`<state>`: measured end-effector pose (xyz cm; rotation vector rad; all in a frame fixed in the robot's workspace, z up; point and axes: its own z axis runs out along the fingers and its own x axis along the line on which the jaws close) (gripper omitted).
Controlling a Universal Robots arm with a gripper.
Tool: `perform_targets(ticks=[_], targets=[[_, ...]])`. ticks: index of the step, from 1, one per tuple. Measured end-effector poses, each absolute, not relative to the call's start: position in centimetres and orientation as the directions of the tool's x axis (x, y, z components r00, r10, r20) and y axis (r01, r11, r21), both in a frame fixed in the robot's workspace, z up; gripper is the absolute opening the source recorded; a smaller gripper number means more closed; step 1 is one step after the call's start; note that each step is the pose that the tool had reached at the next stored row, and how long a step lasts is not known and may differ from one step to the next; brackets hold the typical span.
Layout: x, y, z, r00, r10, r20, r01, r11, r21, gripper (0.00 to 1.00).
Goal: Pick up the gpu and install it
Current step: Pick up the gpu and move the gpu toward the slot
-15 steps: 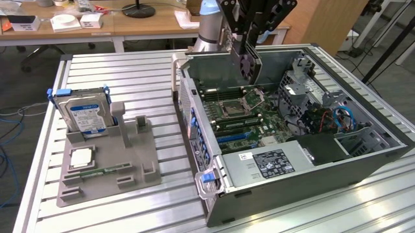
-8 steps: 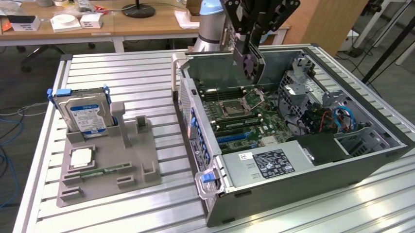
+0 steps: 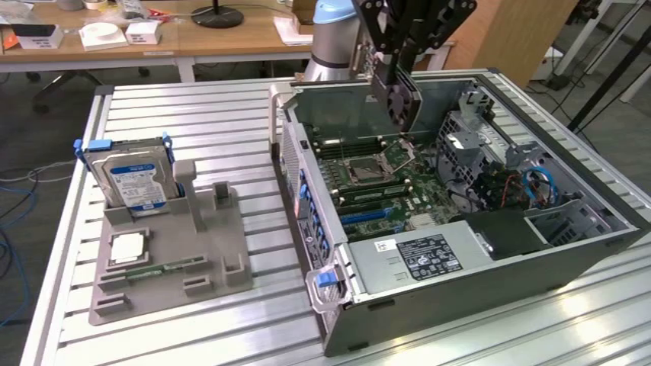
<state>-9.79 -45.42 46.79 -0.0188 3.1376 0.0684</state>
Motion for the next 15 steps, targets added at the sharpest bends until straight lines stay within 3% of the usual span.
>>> perform_targets(ticks=[15], targets=[[-8.6, -45.4, 46.8, -1.000, -0.012, -0.003, -0.012, 0.999, 0.044, 0.26]])
